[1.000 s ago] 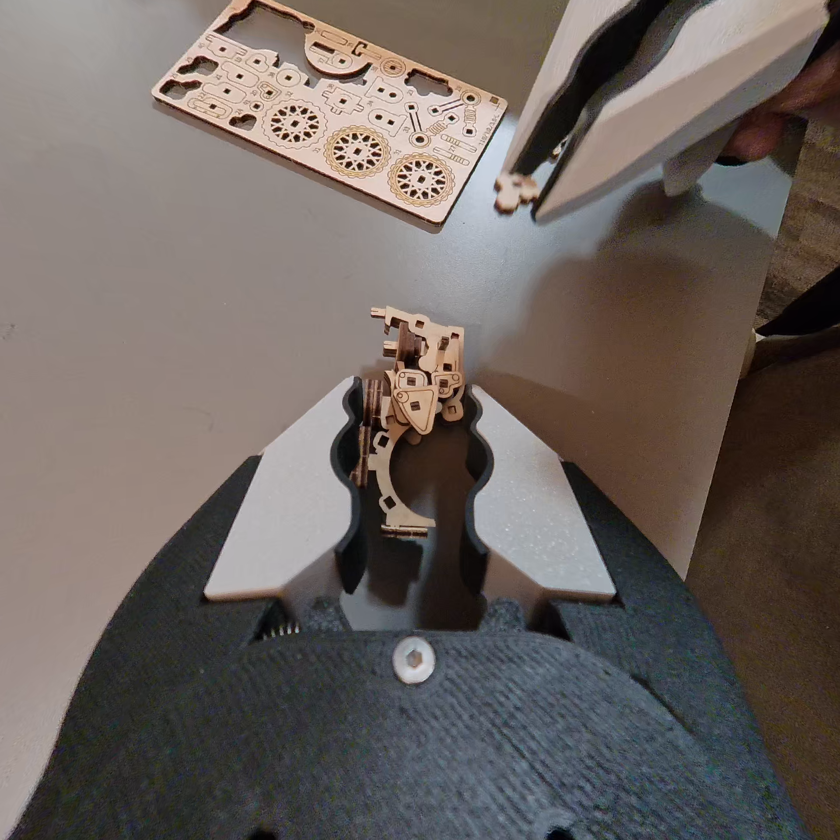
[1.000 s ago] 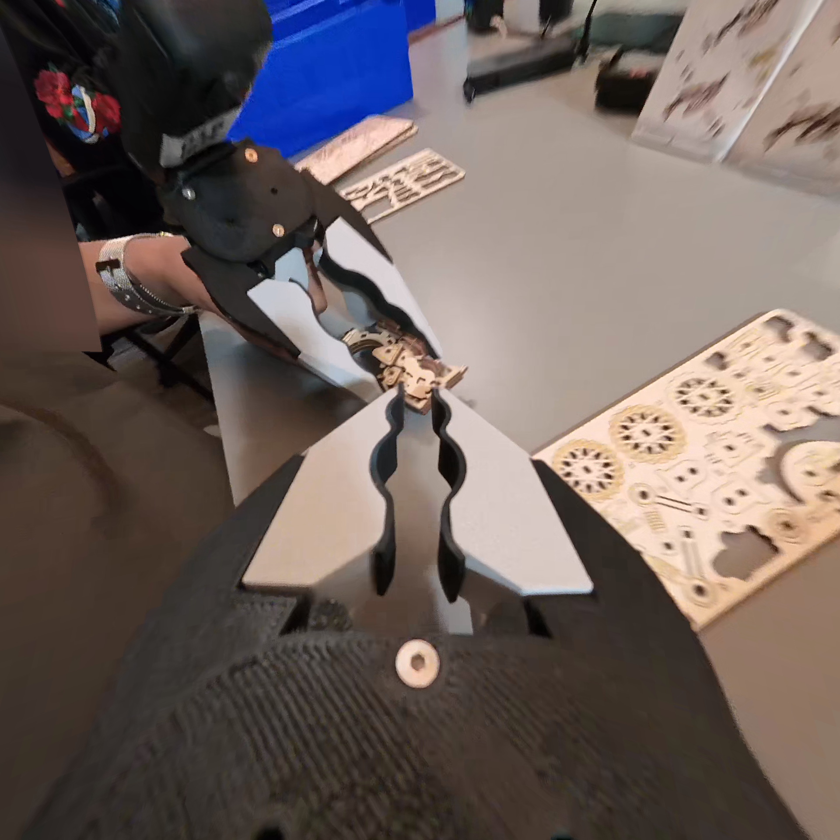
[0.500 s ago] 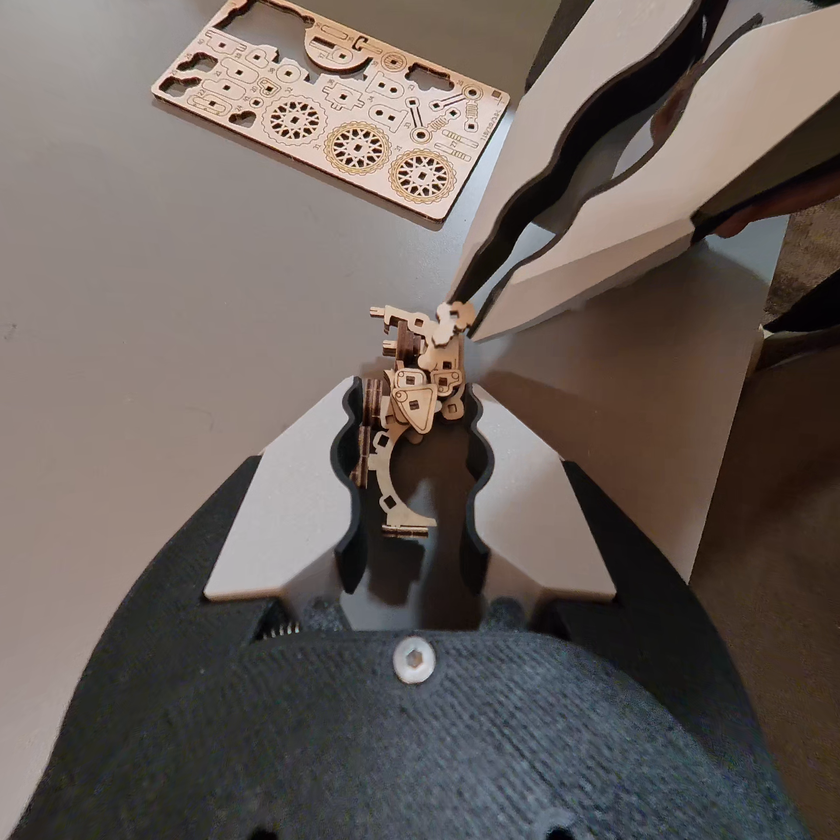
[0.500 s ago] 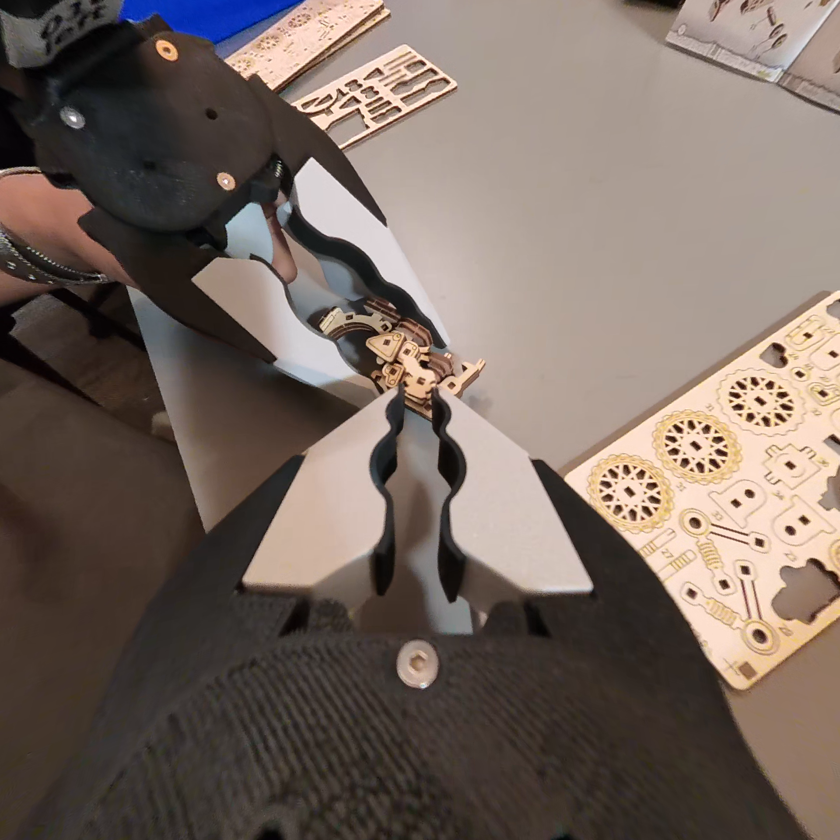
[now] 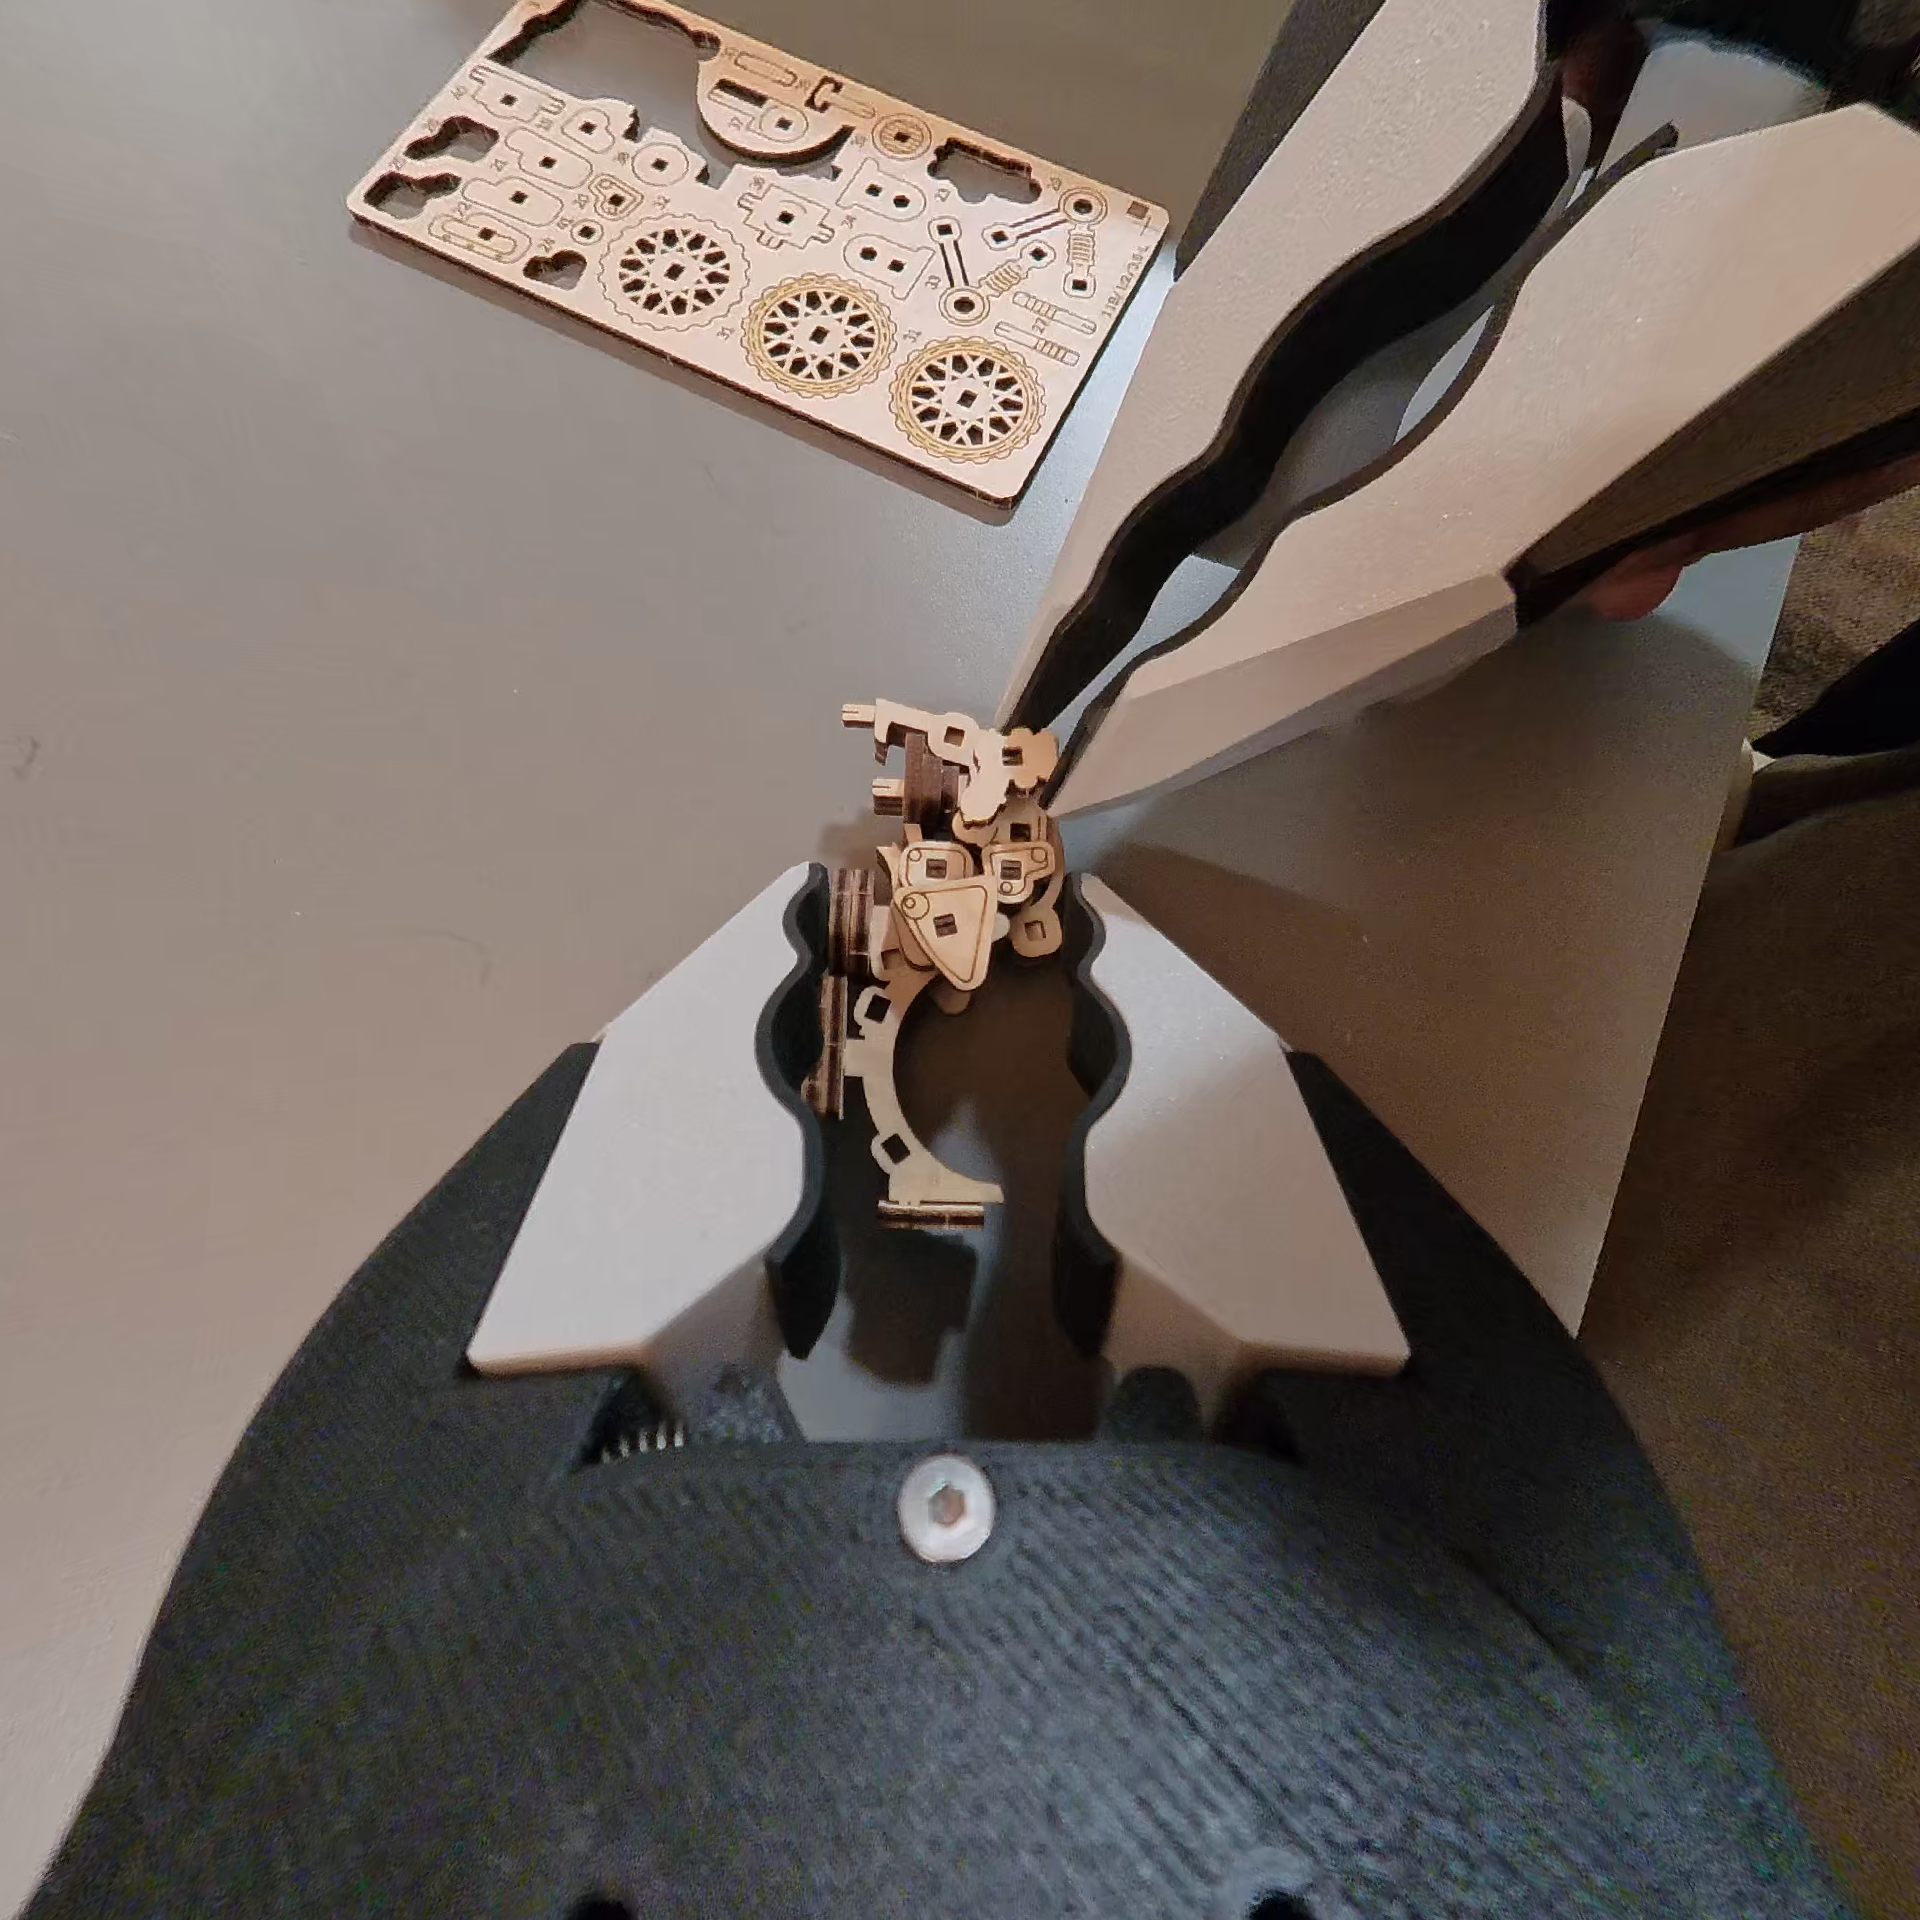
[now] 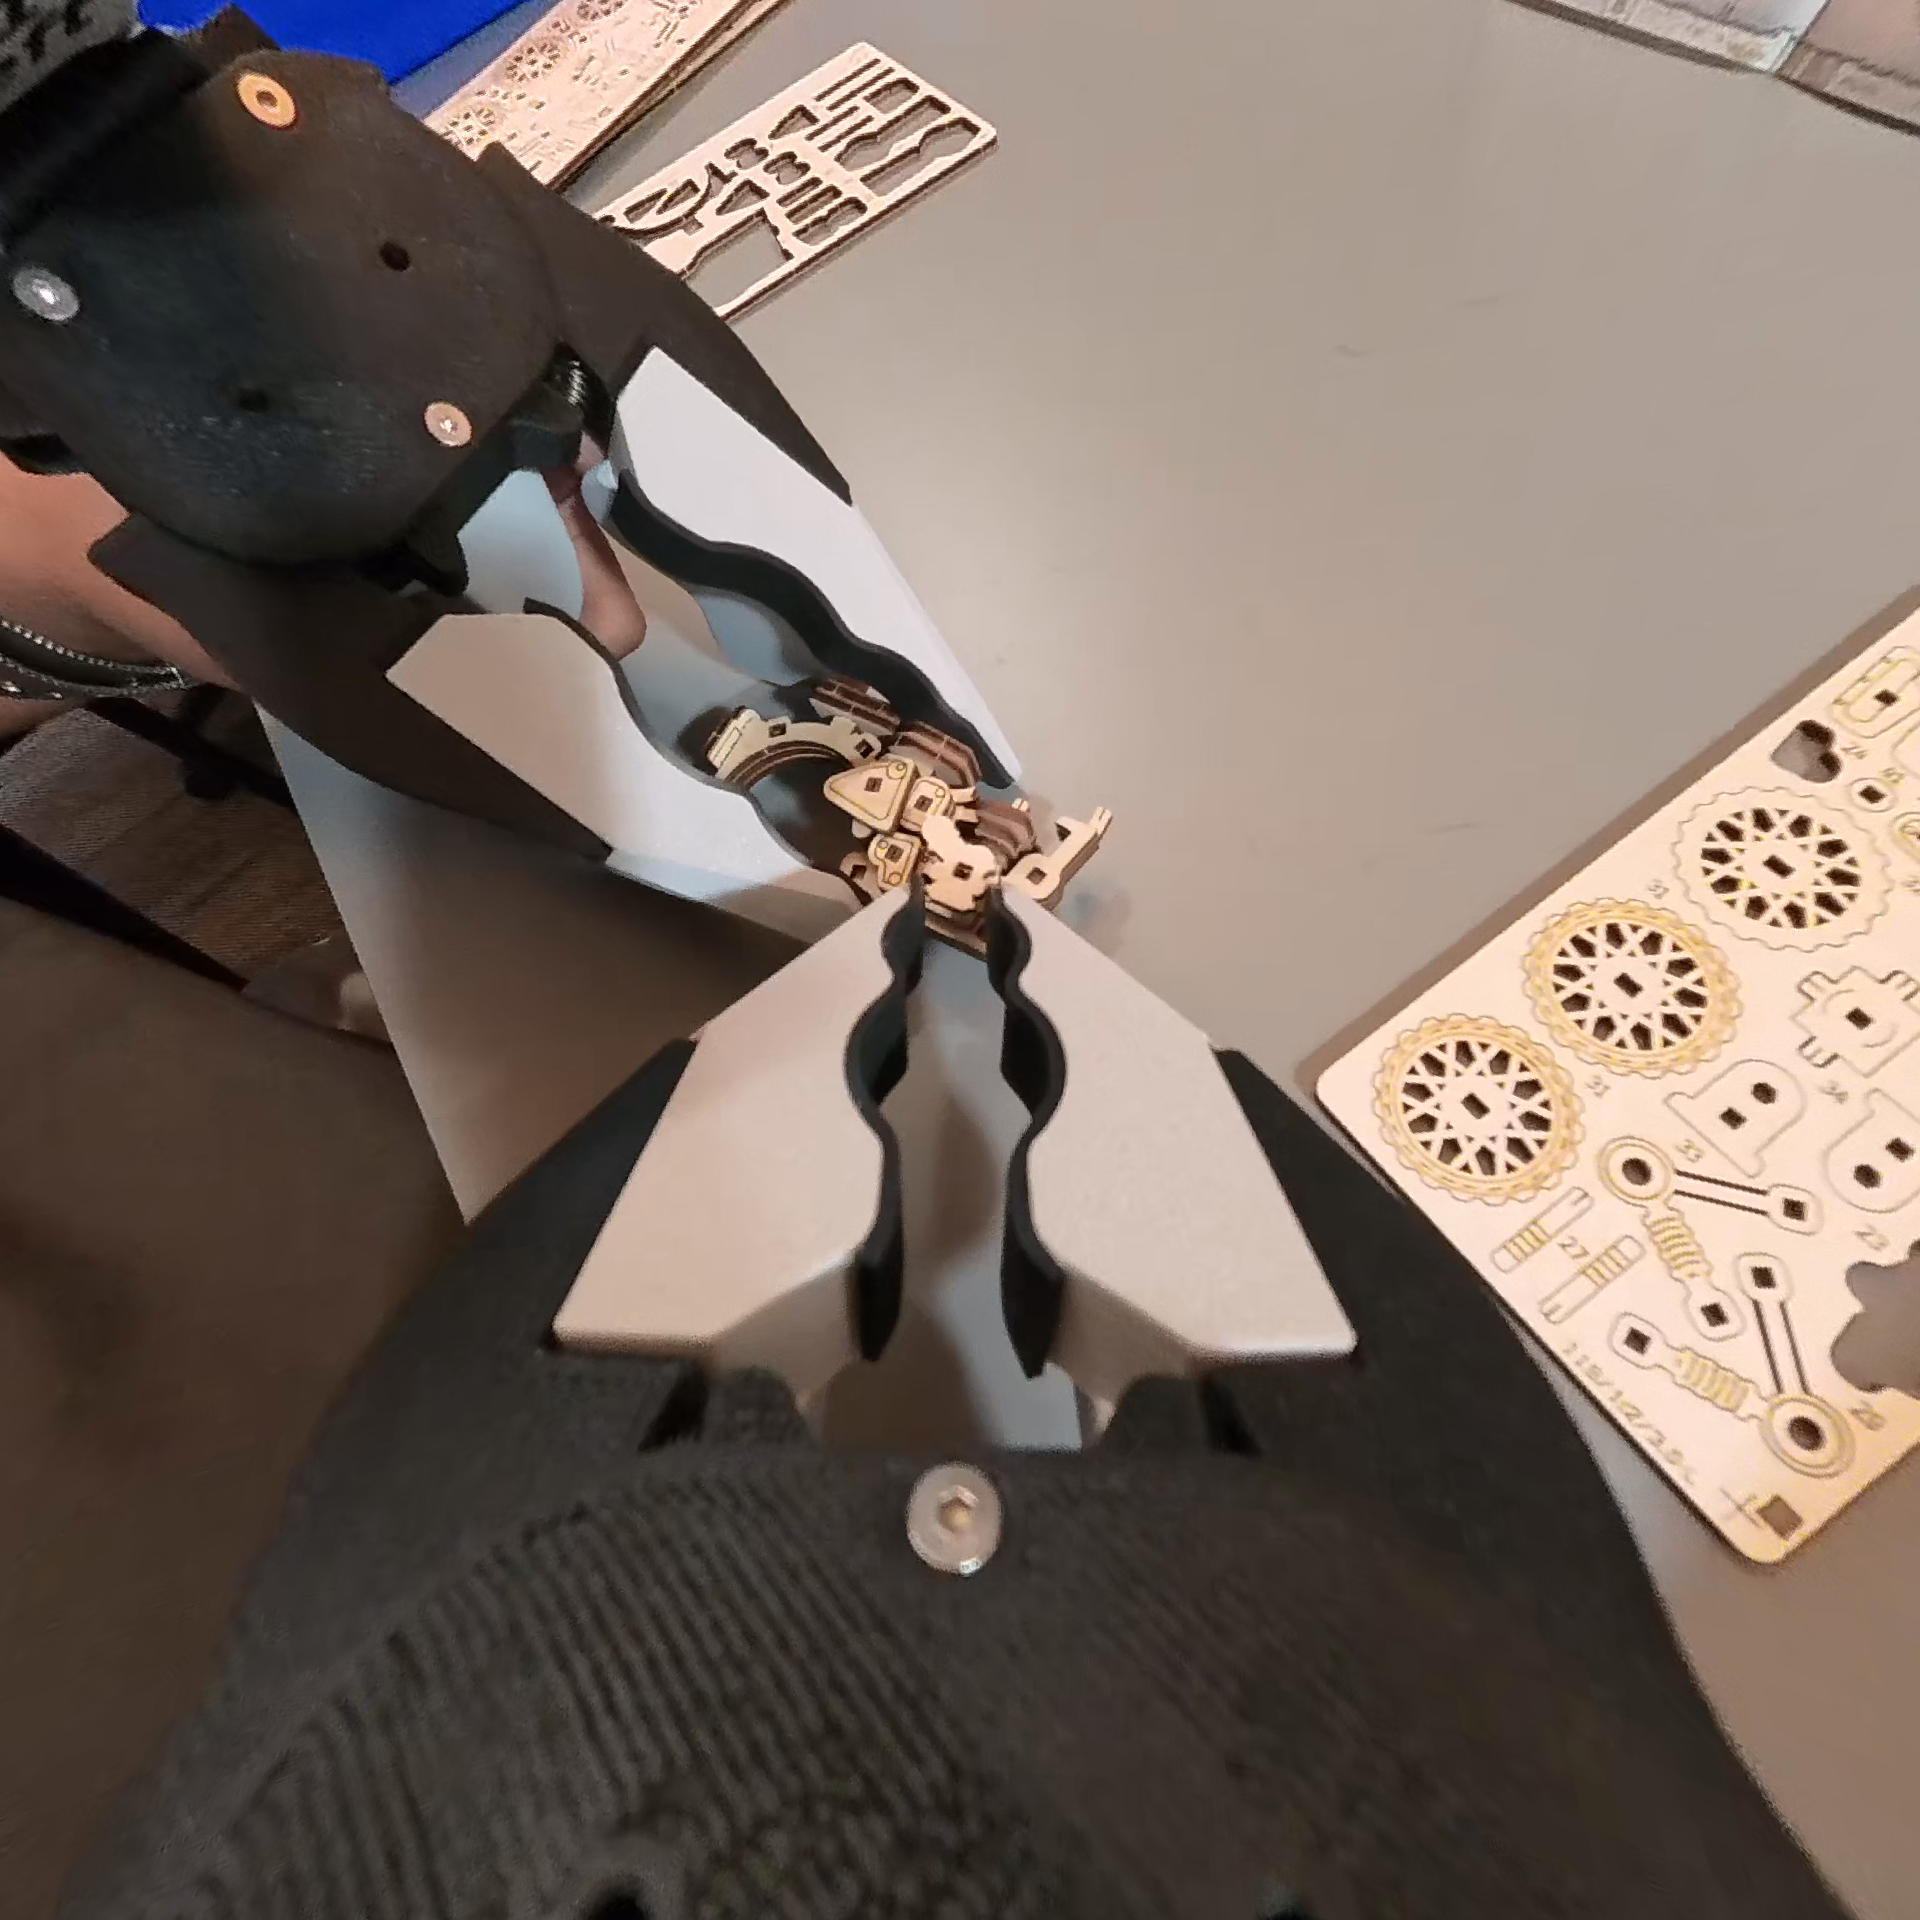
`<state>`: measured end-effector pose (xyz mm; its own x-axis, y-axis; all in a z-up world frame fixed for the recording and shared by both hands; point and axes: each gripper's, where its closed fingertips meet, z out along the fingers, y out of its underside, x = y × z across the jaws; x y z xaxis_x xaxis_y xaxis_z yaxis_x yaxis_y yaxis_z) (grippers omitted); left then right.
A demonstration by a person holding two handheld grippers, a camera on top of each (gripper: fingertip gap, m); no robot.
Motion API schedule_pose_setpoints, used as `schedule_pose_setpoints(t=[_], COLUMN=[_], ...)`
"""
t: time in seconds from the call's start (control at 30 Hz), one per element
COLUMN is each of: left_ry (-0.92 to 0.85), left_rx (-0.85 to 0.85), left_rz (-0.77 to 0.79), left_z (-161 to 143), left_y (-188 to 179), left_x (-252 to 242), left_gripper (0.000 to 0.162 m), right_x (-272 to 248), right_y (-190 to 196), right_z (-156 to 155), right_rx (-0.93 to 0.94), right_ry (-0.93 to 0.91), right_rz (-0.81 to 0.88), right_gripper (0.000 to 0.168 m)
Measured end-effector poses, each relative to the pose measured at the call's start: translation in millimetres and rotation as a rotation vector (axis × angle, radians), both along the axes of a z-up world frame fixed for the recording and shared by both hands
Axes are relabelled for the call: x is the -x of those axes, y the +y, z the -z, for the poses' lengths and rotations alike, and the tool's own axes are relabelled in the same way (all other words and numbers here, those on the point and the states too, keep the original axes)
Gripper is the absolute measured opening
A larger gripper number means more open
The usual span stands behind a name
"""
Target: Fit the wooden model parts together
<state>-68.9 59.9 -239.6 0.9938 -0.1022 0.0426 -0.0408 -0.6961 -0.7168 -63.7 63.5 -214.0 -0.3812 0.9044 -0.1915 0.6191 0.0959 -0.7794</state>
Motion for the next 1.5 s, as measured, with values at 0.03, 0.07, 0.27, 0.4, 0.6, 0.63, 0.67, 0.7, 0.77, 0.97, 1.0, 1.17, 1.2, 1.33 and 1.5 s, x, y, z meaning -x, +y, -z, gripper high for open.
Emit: schedule_pose_setpoints(t=[0.03, 0.07, 0.27, 0.4, 0.6, 0.63, 0.67, 0.7, 0.77, 0.97, 1.0, 1.17, 1.2, 1.33, 1.5], left_ry=[0.0, 0.0, -0.001, -0.003, -0.005, -0.005, -0.005, -0.005, -0.005, -0.005, -0.005, -0.001, -0.001, -0.029, -0.04], left_rx=[0.0, 0.0, 0.0, 0.0, 0.0, 0.0, 0.0, 0.0, 0.0, 0.0, 0.0, -0.001, -0.003, -0.027, -0.115], left_rz=[0.0, 0.0, 0.001, 0.001, 0.001, 0.001, 0.001, 0.001, 0.001, 0.001, 0.001, 0.001, 0.003, 0.002, -0.015], left_z=[0.0, 0.0, 0.0, 0.0, -0.2, -0.2, -0.2, -0.2, -0.2, -0.3, -0.3, -0.3, -0.6, -4.7, -18.3], left_y=[0.0, 0.0, 0.0, -0.1, 0.0, 0.0, 0.0, 0.0, 0.0, -0.1, -0.1, -0.3, -0.3, -0.4, 3.9], left_x=[0.0, 0.0, -0.3, -0.3, -0.5, -0.5, -0.5, -0.5, -0.5, -0.6, -0.6, -0.5, -0.9, -0.6, 2.1], left_gripper=[0.044, 0.044, 0.044, 0.044, 0.044, 0.044, 0.044, 0.044, 0.044, 0.044, 0.044, 0.044, 0.043, 0.044, 0.043], right_x=[0.0, -0.1, -0.7, -0.4, -0.6, -0.8, -1.0, -1.1, -1.1, -1.6, -1.6, -1.9, -2.5, -3.7, -3.3], right_y=[-0.1, -0.4, -0.3, -0.2, -0.1, -0.2, -0.4, -0.4, -0.3, 1.2, 1.6, 6.0, 9.0, 19.1, 22.4], right_z=[0.0, 0.1, 1.1, 1.1, 0.8, 0.7, 0.5, 0.3, -0.1, -0.5, -1.2, -5.1, -3.6, -5.7, -19.5], right_rx=[0.0, 0.001, -0.005, -0.015, -0.028, -0.028, -0.028, -0.027, -0.027, -0.029, -0.028, 0.075, 0.113, 0.34, 0.64], right_ry=[-0.001, -0.003, -0.004, 0.0, 0.009, 0.01, 0.011, 0.012, 0.015, 0.02, 0.024, 0.022, 0.003, -0.053, -0.073], right_rz=[0.001, 0.002, 0.002, -0.001, -0.006, -0.007, -0.008, -0.009, -0.008, -0.008, -0.008, 0.015, 0.03, 0.075, 0.094], right_gripper=[0.01, 0.01, 0.01, 0.01, 0.01, 0.01, 0.01, 0.01, 0.011, 0.013, 0.013, 0.02, 0.021, 0.03, 0.041])
